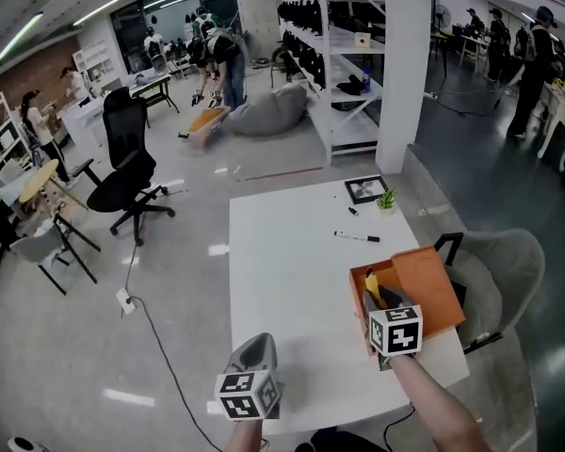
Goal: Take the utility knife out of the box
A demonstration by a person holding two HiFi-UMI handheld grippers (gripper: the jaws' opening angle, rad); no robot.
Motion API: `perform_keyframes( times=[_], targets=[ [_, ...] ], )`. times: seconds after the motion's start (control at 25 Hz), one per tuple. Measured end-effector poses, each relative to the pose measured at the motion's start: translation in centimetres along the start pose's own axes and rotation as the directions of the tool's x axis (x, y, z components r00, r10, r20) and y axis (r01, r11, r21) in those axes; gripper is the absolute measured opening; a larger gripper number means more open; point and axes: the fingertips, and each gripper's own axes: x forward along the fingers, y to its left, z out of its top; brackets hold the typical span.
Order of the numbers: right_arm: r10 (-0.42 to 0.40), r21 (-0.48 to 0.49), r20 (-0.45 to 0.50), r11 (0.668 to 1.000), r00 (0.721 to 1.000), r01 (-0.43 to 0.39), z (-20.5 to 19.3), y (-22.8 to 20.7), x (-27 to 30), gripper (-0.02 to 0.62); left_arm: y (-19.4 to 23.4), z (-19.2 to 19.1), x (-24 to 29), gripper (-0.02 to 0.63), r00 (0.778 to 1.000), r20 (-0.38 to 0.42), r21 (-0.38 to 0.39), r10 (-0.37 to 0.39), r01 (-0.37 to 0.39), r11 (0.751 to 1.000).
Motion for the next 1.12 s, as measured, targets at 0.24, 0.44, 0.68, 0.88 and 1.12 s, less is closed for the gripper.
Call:
perform_keyframes(
  times=[0.24, 0.44, 0.68, 0.88, 1.12],
  targets=[
    [0.010, 0.006, 0.083, 1.000, 0.996, -0.010, 2.2, 1.2, -2.7, 0.114, -0.5, 0.2, -1.3, 0.014, 1.000, 0.011, 0.011, -0.012, 0.012, 1.000],
    [0.028, 0.021, 0.134, 0.999, 0.991, -0.031, 3.1, 1.9, -4.6, 0.114, -0.8, 0.0, -1.9, 0.015, 1.000, 0.020, 0.018, -0.013, 0.013, 1.000],
    [0.066, 0.044, 0.189, 0.996, 0.980, -0.076, 3.9, 3.7, -7.2, 0.114, -0.9, -0.2, -2.8, 0.015, 1.000, 0.026, 0.021, -0.015, 0.015, 1.000],
    [0.087, 0.054, 0.218, 0.993, 0.972, -0.101, 3.8, 5.2, -8.9, 0.114, -1.0, -0.5, -3.5, 0.015, 0.999, 0.030, 0.022, -0.016, 0.015, 1.000],
    [0.132, 0.061, 0.226, 0.987, 0.965, -0.149, 2.6, 7.5, -10.6, 0.114, -1.0, -0.6, -4.2, 0.015, 0.999, 0.039, 0.025, -0.013, 0.013, 1.000]
  ],
)
